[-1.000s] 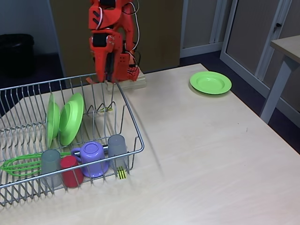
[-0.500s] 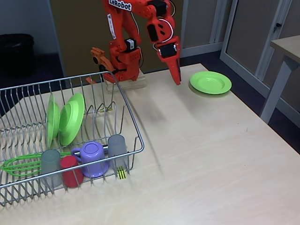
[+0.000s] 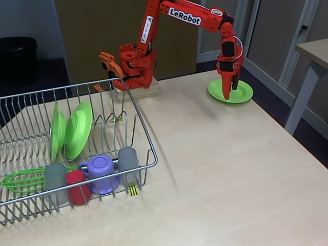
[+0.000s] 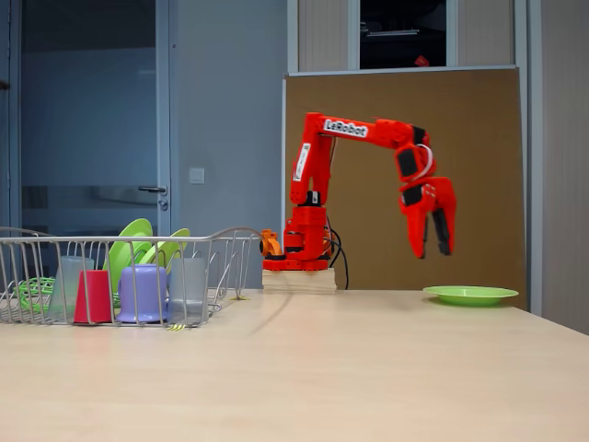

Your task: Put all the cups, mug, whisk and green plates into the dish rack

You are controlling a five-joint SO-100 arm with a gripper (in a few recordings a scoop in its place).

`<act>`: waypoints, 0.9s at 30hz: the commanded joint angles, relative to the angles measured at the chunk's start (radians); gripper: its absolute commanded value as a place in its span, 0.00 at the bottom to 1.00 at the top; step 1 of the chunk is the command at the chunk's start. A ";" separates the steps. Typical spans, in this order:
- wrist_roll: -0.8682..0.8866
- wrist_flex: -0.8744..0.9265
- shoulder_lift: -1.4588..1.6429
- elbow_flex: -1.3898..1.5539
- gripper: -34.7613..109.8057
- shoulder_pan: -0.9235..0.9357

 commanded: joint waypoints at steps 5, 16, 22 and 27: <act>0.202 -0.011 -0.169 -0.209 0.42 -0.118; 0.238 -0.044 -0.199 -0.104 0.44 -0.189; 0.149 -0.140 -0.175 0.025 0.53 -0.190; 0.150 -0.218 -0.170 0.107 0.53 -0.204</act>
